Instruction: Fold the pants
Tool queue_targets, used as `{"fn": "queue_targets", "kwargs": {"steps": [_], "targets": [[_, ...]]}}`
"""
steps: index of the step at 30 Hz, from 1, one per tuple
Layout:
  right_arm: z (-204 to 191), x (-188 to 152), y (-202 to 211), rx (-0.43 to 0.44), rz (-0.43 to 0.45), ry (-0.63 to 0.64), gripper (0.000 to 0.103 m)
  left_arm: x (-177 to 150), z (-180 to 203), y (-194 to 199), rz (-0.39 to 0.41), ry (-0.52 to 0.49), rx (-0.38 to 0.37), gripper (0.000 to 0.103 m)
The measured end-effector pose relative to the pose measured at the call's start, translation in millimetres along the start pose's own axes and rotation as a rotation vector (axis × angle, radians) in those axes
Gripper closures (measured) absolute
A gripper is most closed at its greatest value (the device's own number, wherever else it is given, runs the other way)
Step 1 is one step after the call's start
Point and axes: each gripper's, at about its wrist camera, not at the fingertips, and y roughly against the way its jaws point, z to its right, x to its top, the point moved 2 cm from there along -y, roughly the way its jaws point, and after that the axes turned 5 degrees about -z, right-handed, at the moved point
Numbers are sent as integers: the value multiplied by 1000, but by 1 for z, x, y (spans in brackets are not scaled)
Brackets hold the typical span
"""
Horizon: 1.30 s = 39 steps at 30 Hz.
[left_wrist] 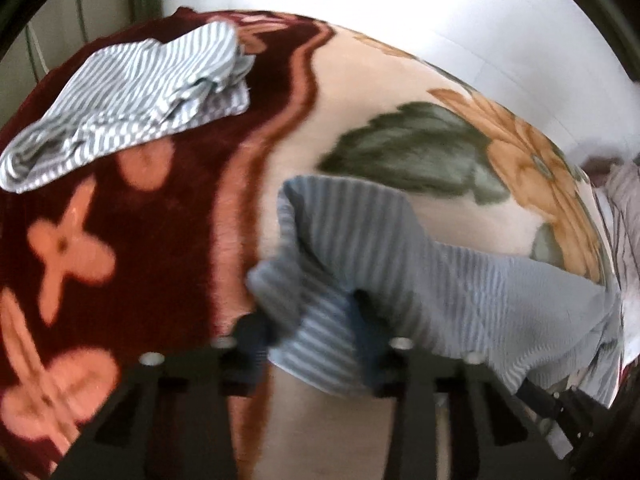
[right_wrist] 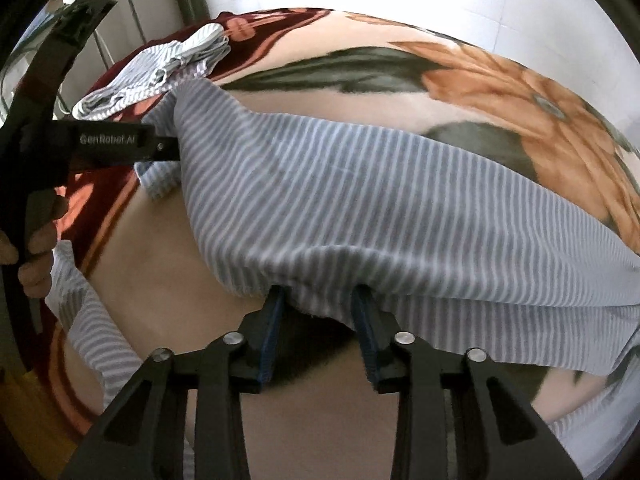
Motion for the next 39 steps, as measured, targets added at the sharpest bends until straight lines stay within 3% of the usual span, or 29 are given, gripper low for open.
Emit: {"fn": "queue_targets", "kwargs": {"steps": [1,5,9,13,18,23,29,36,39], "targets": [[1,0,1,9,-3,-1,76,-1,1,2,3,-4,0,86],[1,5,10,43,4,-13,96,2,-3,13,8,-2,8,95],[-3,14,24,124,30,-22,101,14,-25,44,59,23,79,96],[-20,28,33,238,47,-12,101,25,-51,73,93,23,138,96],[-51,38,30,235,48,54,101,35,-66,67,35,-7,158,96],[-48,33,31,207,43,42,87,41,-67,32,-26,-6,193,96],[5,9,47,137,4,-4,78,34,-70,13,-49,28,213,87],[137,-20,82,-75,-51,-91,75,35,-65,35,-28,47,215,78],[209,-28,104,-155,-60,-186,74,39,-54,46,-21,49,203,71]]}}
